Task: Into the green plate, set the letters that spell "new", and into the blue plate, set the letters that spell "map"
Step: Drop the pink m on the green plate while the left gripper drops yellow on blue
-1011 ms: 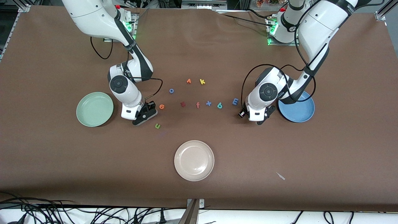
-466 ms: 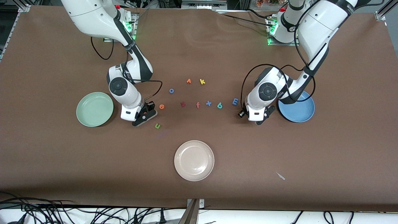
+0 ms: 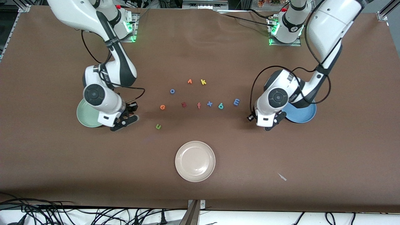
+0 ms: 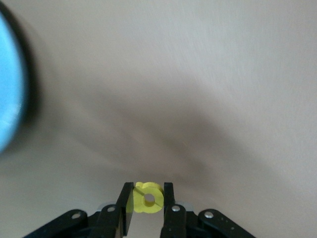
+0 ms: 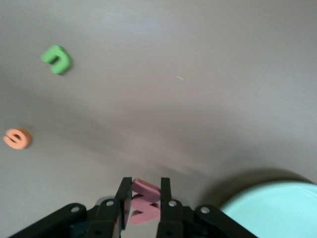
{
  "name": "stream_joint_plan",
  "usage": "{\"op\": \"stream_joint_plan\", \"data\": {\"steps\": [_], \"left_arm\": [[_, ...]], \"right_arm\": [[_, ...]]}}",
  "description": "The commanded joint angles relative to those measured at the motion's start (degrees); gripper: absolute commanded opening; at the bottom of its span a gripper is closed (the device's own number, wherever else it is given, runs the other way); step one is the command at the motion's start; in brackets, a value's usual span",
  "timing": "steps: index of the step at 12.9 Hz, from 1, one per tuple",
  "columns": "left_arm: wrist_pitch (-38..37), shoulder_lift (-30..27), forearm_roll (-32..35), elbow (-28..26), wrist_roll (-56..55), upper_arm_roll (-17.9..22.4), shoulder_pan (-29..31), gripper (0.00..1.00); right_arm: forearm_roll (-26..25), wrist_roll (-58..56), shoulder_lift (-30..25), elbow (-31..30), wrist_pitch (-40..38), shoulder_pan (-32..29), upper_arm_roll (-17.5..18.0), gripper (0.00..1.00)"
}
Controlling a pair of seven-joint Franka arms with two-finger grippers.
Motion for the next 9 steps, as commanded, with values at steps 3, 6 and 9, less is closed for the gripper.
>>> {"op": "stream_joint_plan", "data": {"steps": [3,6,9], "left_arm": [[-11.98,-5.14,-2.67,1.50,19.82,-0.72,8.35,0.00],[-15.42,-5.76,-2.58,1.06,34.50,-0.63,15.12,0.00],[-15.34,-4.10,-1.61,-0.34,45.50,-0.45,20.75,0.00]], "right_arm": [[0.34,-3.09,-5.05,-7.61,0.45,0.12,-6.63,0.00],[0.25,-3.01,-2.95,-7.71,0.36,0.04,-10.76,0.00],[0.52,-2.22,-0.40,-7.36,1.58,-0.92,-12.09,0.00]]}}
